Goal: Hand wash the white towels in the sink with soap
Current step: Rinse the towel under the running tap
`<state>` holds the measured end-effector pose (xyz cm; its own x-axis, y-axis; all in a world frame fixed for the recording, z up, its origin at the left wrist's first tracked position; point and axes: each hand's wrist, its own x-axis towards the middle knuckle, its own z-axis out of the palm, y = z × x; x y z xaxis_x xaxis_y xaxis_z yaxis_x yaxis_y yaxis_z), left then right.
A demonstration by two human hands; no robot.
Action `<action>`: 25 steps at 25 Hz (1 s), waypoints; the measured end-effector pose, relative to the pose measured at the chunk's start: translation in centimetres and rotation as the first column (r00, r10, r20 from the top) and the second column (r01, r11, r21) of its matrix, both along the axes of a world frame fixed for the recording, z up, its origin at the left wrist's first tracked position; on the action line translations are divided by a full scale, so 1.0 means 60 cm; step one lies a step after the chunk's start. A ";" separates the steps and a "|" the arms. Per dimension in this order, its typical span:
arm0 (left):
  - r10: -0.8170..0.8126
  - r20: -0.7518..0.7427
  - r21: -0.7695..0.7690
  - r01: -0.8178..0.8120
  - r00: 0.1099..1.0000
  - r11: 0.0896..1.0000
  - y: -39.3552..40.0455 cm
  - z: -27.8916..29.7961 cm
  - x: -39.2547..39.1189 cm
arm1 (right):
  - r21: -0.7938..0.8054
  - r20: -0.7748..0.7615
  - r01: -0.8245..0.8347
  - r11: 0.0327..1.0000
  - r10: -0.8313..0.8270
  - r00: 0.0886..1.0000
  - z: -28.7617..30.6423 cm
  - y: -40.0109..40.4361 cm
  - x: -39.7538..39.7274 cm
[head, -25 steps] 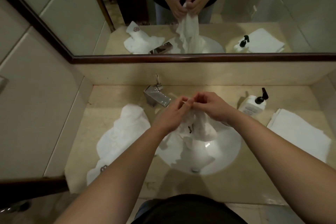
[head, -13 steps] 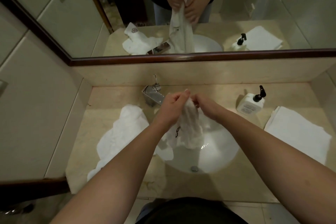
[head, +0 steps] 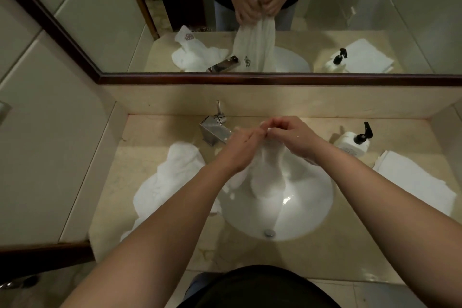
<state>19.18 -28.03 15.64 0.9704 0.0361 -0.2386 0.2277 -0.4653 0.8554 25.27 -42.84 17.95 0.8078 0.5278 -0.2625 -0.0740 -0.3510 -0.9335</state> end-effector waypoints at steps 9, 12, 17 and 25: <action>0.091 0.005 -0.398 -0.082 0.996 0.914 0.004 0.046 0.022 | -0.218 -0.046 0.097 0.971 -0.110 0.993 -0.068 0.013 0.015; 0.147 -0.027 -0.425 -0.144 0.989 0.894 0.021 0.054 0.023 | -0.204 -0.205 0.108 0.973 -0.151 0.967 -0.106 0.003 0.004; 0.203 -0.120 -0.375 -0.234 0.972 0.897 0.051 0.040 0.026 | -0.033 -0.240 0.247 0.968 -0.248 0.939 -0.106 0.015 0.004; 0.377 -0.244 -0.408 -0.447 0.894 0.796 0.076 -0.046 0.009 | 0.349 -0.570 0.638 0.687 -0.385 0.726 -0.118 0.038 0.024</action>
